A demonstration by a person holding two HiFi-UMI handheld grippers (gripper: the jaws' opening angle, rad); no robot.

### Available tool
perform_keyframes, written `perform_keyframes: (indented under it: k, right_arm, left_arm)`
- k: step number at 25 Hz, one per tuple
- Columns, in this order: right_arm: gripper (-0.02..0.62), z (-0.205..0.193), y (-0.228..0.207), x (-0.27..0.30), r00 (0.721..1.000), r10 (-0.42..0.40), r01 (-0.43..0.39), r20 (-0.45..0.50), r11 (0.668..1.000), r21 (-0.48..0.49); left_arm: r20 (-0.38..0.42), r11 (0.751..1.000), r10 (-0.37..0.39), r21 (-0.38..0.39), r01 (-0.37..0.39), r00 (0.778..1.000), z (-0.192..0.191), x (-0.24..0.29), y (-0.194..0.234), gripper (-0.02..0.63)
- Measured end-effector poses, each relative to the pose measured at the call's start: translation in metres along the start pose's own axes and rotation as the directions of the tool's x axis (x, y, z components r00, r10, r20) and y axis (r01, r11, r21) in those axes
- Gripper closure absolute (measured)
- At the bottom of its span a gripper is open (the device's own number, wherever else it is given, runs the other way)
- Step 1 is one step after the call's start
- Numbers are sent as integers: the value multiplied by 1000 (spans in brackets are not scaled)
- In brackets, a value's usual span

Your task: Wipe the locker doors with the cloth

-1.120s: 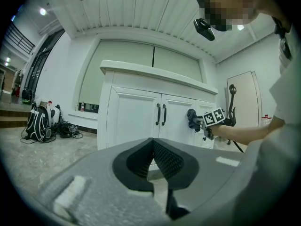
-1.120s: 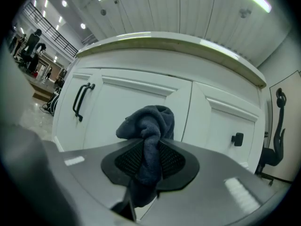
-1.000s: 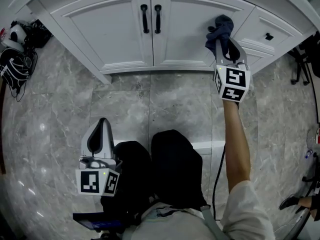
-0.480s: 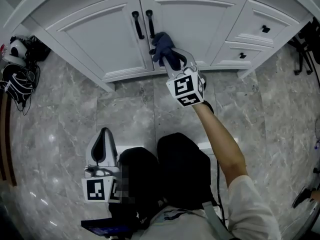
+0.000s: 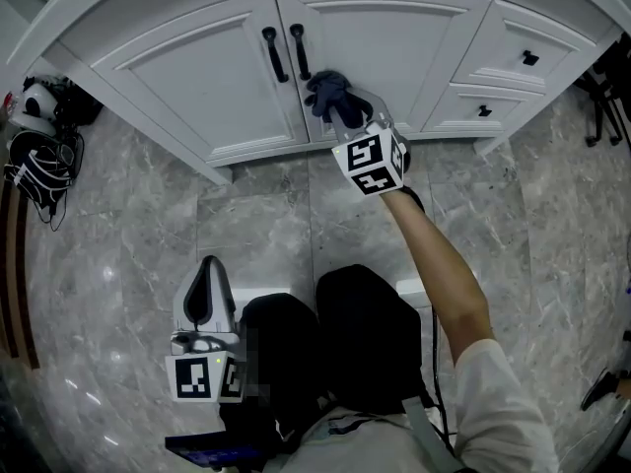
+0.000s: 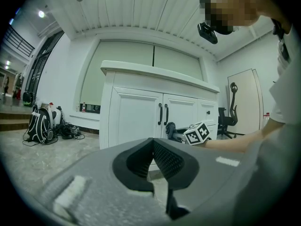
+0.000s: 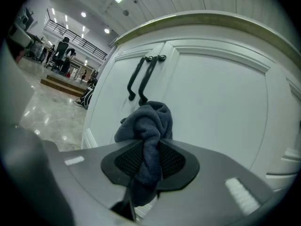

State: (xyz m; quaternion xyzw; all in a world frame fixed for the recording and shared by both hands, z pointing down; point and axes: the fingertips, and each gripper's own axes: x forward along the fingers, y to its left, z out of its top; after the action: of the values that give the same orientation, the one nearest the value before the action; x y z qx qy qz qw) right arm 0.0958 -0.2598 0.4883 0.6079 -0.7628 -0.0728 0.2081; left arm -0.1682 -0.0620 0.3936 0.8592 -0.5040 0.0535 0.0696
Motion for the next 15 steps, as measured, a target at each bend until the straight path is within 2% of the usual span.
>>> perform_keyframes:
  k: [9,15]
  right_arm:
    - [505,-25,-46,-21,994,-96,97,-44,995,8]
    - [505,-49,-91,-45,979,-183,186,-92,982,21]
  left_arm:
    - [-9,1000,-5,-2,5,1000,-4,2,-3,604]
    - [0,1000,-11,5,11,1000,1,0,-6,604]
